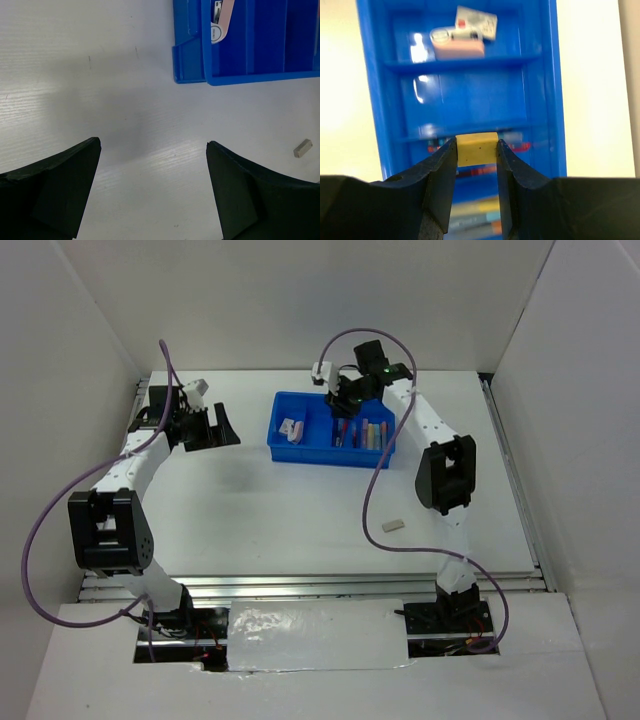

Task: Sort the stationery into containers
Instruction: Place the stationery at the center of the board.

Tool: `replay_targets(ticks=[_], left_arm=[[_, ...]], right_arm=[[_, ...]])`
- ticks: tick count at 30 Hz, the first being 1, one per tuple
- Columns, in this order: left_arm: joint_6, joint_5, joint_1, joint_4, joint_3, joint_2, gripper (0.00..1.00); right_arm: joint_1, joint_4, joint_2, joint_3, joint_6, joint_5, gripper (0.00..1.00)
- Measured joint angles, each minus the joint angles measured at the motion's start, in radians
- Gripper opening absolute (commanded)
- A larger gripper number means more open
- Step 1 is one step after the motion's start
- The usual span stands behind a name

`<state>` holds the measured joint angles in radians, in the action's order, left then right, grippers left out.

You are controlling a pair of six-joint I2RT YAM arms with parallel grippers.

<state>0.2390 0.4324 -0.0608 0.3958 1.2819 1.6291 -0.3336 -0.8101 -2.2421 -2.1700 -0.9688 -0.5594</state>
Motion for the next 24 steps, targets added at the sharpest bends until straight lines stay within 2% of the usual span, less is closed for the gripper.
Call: replay_targets(ticks=[2,5,8,9,11,12,13,16,24], left_arm=[[0.000,0.000,0.000,0.000,-0.008,-0.005,0.99],[0.000,0.000,0.000,0.001,-0.020,-0.018,0.99],[0.000,0.000,0.000,0.001,-0.029,-0.030,0.99],[0.000,0.000,0.000,0.001,-0.031,-0.033,0.99],[0.000,0.000,0.000,0.001,-0.034,-0.039,0.99],[0.000,0.000,0.000,0.001,-0.036,-0.041,0.99],[0.000,0.000,0.000,0.001,-0.038,-0.043,0.99],[-0.001,0.000,0.000,0.002,-0.041,-0.045,0.99],[-0.011,0.011,0.014,0.000,-0.056,-0.061,0.99]], right_arm=[[-0.023,0.019,-0.005,-0.006,0.012,-0.003,0.02],[-0.056,0.051,-0.020,-0.014,0.031,-0.005,0.11],[-0.081,0.074,-0.046,-0.018,0.039,-0.002,0.24],[-0.088,0.079,-0.055,-0.018,0.040,0.001,0.36],[-0.096,0.082,-0.074,-0.018,0.042,0.008,0.46],[-0.098,0.084,-0.084,-0.018,0.044,0.011,0.56],[-0.098,0.085,-0.091,-0.018,0.047,0.017,0.59],[-0.098,0.085,-0.101,-0.018,0.061,0.027,0.63],[-0.098,0.119,-0.058,0.006,0.149,0.018,0.64]])
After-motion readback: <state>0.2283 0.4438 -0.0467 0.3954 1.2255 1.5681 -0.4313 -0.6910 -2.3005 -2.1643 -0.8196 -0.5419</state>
